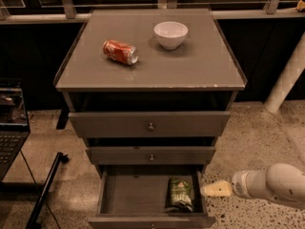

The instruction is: Pick green jalapeno chip bag from bottom drawer and place on counter

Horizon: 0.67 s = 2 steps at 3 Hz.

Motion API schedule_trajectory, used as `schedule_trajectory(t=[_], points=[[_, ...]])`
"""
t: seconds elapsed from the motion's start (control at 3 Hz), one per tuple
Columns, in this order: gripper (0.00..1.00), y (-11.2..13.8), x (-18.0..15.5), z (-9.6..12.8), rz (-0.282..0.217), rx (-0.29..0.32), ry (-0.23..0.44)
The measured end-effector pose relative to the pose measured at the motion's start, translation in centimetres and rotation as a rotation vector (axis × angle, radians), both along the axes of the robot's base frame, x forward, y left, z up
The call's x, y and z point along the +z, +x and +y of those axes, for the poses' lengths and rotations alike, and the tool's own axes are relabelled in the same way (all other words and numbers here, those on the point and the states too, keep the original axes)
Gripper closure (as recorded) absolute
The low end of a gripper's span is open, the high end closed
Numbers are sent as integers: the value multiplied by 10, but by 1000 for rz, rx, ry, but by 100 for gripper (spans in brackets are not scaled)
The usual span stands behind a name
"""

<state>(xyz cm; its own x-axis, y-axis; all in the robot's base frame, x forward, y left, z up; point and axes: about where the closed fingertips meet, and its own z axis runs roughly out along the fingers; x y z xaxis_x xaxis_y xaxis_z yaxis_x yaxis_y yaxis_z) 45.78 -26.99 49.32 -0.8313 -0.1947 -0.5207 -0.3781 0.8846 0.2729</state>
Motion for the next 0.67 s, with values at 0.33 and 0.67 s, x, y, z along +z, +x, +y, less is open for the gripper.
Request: schedule_trajectory(t=[0.33,0.67], points=[[0,6,-34,-11,-41,13,120],[0,14,-81,-10,1,80,247]])
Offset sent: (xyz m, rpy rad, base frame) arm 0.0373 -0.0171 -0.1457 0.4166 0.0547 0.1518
